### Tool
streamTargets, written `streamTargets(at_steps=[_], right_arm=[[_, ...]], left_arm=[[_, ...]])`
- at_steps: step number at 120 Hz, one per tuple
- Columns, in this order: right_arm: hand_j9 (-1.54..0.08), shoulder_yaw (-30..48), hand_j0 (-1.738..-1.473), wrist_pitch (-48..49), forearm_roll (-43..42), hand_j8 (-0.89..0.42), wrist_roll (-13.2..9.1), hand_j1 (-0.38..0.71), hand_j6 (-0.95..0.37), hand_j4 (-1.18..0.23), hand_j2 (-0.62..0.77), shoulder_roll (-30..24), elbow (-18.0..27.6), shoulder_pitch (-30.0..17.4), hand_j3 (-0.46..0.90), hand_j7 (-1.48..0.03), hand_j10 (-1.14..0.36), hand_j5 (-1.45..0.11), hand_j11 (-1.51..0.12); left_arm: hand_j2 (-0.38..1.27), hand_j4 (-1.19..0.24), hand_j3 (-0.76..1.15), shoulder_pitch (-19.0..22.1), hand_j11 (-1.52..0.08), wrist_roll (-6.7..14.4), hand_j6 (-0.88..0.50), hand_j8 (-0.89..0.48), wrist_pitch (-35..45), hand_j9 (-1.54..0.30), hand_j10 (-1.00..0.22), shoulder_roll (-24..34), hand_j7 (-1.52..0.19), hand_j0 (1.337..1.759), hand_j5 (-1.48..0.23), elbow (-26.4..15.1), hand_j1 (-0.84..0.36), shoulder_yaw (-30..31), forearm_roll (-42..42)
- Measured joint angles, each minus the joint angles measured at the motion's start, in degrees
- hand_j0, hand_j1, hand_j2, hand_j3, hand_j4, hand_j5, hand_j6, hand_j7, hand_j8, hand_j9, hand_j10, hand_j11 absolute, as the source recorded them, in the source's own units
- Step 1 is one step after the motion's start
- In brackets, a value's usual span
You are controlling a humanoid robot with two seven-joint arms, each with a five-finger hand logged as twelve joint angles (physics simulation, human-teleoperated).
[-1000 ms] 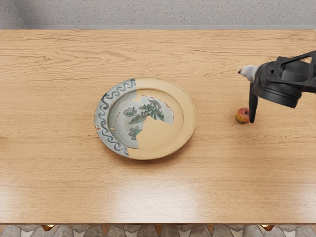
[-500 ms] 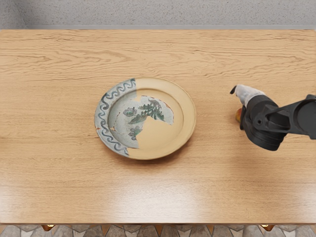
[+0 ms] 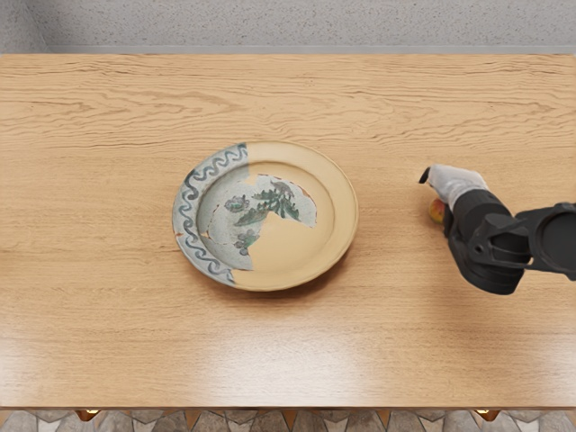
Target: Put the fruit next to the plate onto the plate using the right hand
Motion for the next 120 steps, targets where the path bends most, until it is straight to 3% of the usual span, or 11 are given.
streamTargets(at_steps=[120], right_arm=[[-0.53, 0.66, -1.658, 0.0, -1.87, -0.41, 0.0, 0.14, -0.41, -0.41, -0.08, -0.46, -3.66, -2.91, 0.0, -0.53, -0.41, -0.53, -0.53]], left_arm=[[0.0, -0.01, 0.0, 0.0, -0.02, -0.02, -0.01, -0.01, 0.0, -0.02, -0.01, 0.0, -0.02, 1.658, -0.02, 0.0, 0.33, -0.02, -0.01]])
